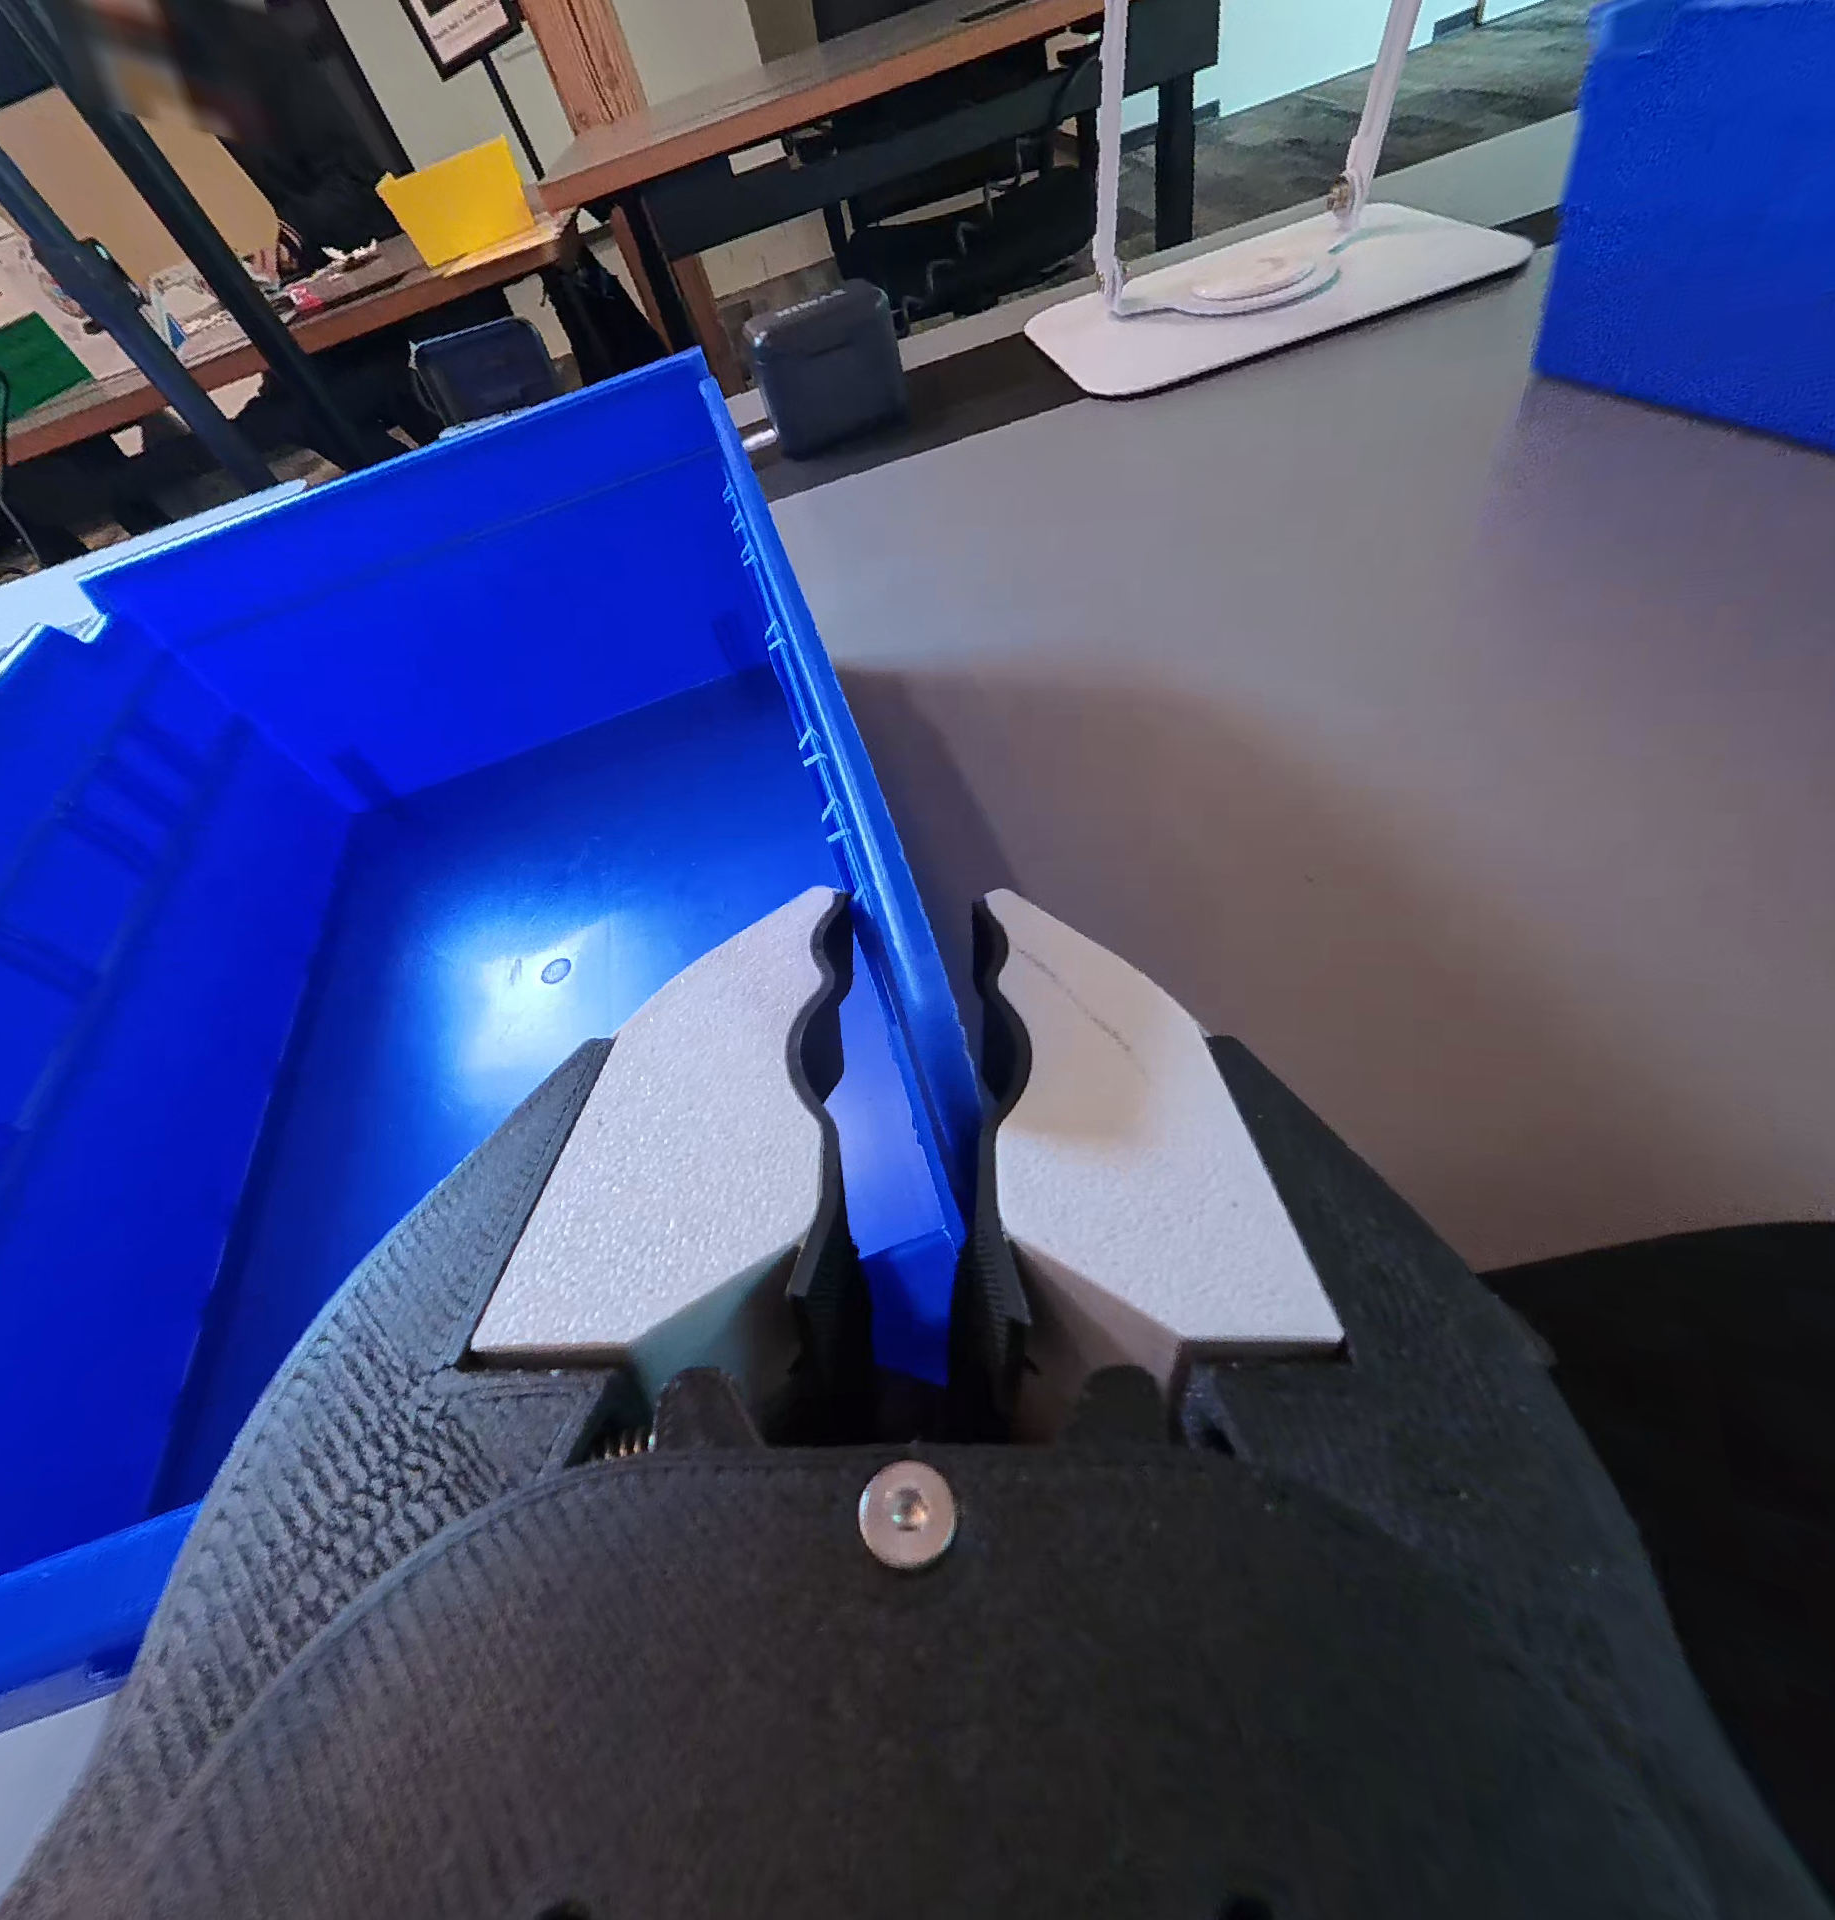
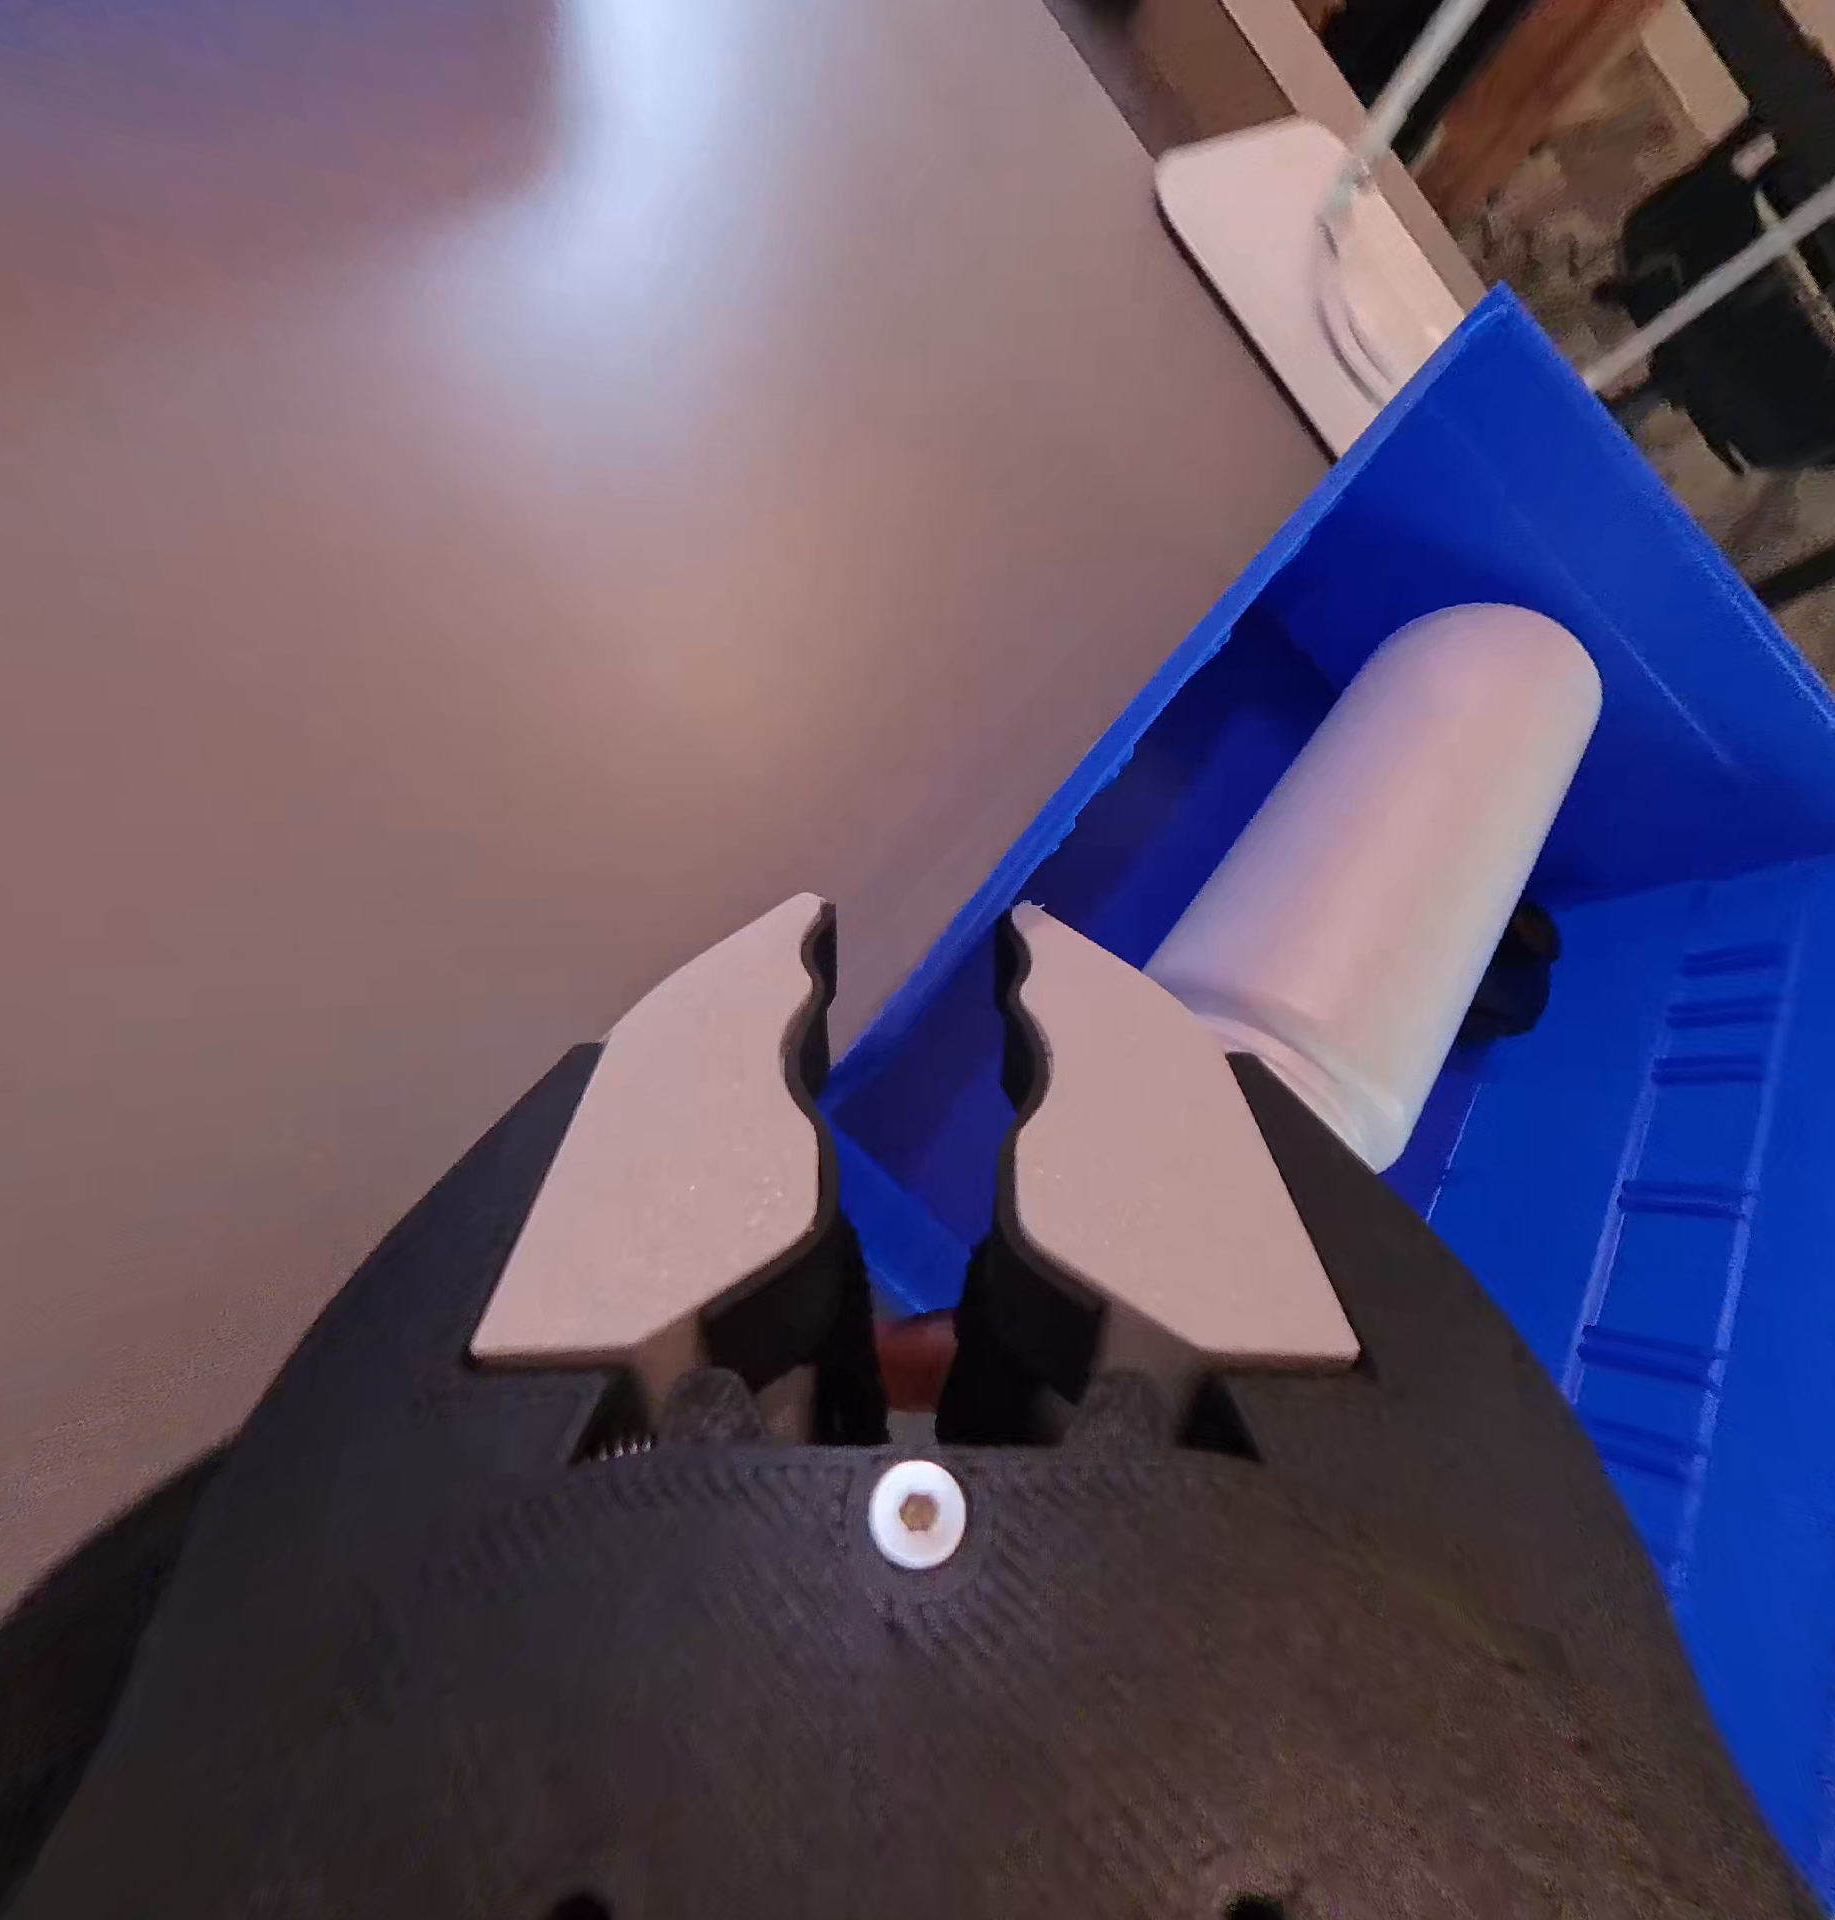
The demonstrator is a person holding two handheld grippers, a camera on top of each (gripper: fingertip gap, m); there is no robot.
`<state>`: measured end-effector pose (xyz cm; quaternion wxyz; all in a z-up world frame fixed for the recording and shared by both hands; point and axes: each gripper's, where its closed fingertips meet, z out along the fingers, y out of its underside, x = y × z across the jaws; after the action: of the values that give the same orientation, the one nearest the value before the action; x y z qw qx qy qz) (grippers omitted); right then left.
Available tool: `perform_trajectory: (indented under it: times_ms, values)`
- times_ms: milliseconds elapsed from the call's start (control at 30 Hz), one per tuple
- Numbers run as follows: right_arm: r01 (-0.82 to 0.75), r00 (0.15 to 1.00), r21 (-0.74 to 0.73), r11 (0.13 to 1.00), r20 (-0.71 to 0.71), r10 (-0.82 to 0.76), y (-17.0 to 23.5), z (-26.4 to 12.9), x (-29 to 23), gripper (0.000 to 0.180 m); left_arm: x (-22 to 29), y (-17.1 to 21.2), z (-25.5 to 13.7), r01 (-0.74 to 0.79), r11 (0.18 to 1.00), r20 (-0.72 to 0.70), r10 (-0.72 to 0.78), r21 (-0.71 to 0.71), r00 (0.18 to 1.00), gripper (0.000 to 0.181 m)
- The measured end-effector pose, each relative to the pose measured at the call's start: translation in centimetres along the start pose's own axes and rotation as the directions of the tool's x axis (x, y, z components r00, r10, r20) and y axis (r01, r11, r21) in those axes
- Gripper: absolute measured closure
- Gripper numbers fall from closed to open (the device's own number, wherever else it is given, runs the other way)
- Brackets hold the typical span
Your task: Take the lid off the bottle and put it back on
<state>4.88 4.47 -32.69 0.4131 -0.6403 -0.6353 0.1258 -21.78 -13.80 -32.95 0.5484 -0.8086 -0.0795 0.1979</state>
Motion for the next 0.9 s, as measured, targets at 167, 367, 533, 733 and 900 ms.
perform_trajectory:
  times_ms: [167, 367, 533, 733, 900]
  values:
    - [0.106, 0.991, 0.07, 0.992, 0.078, -0.111, -4.4, 2.1, -4.4, 0.15, 0.0, -0.4, 0.3, -0.003, 0.999, -0.012, 0.004, 0.033, 1.0, 0.156]
    - [0.153, 0.973, 0.167, 0.974, 0.148, -0.178, -9.2, 4.5, -8.7, 0.151, 0.4, -1.1, -0.5, 0.018, 0.995, -0.071, -0.01, 0.102, 0.997, 0.14]
    - [0.16, 0.964, 0.217, 0.963, 0.177, -0.2, -12.6, 6.4, -11.5, 0.15, -0.3, -3.3, -3.8, 0.117, 0.963, -0.16, -0.08, 0.241, 0.984, 0.131]
    - [0.166, 0.962, 0.237, 0.957, 0.173, -0.21, -15.7, 8.5, -13.4, 0.149, -6.8, -5.3, -9.6, 0.294, 0.844, -0.156, -0.25, 0.449, 0.956, 0.127]
    - [0.163, 0.96, 0.262, 0.951, 0.18, -0.214, -17.5, 9.9, -14.5, 0.148, -14.4, -2.0, -11.8, 0.244, 0.852, 0.131, -0.339, 0.464, 0.932, 0.126]
